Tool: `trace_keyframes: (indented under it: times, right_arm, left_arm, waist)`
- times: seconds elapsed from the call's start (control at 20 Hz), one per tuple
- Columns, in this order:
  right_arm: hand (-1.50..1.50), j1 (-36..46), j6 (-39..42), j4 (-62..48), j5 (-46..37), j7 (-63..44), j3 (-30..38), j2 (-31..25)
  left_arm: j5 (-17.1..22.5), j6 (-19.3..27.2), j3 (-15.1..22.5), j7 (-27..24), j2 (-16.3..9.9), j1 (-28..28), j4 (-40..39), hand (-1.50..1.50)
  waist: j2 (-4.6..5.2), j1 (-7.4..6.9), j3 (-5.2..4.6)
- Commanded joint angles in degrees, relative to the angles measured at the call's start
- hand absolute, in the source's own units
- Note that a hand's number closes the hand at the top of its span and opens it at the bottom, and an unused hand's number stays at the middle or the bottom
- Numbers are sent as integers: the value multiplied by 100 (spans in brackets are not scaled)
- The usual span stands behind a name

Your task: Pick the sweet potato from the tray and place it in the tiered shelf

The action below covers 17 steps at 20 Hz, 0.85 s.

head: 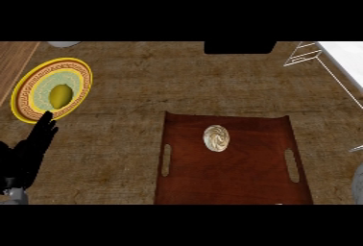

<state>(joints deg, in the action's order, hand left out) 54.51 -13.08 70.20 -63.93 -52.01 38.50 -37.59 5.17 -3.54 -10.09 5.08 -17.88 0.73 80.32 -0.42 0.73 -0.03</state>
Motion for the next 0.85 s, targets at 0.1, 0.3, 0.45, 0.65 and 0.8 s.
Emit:
trace_keyframes:
  times: [0.1,0.3,0.45,0.65,0.8]
  right_arm:
    - [-150,-414,1177,2229,74,-944,-61,-119]
    - [-150,-663,2242,3387,71,-1497,220,-476]
    - [-150,-791,3223,4310,253,-1867,401,-382]
    - [-150,-839,4183,5201,560,-2048,774,-374]
    - [-150,-800,4780,5752,780,-2033,987,-453]
  left_arm:
    - [46,-50,-96,-25,-21,208,90,0]
    - [75,-47,-117,313,-133,177,428,0]
    - [-1,12,-197,-130,-40,432,112,0]
    - [39,89,-214,228,-59,414,343,0]
    - [100,25,-309,125,-89,432,141,0]
  waist:
    - [-50,94,-7]
    - [-70,141,-1]
    - [-133,300,-17]
    - [-186,393,-8]
    - [-218,521,-25]
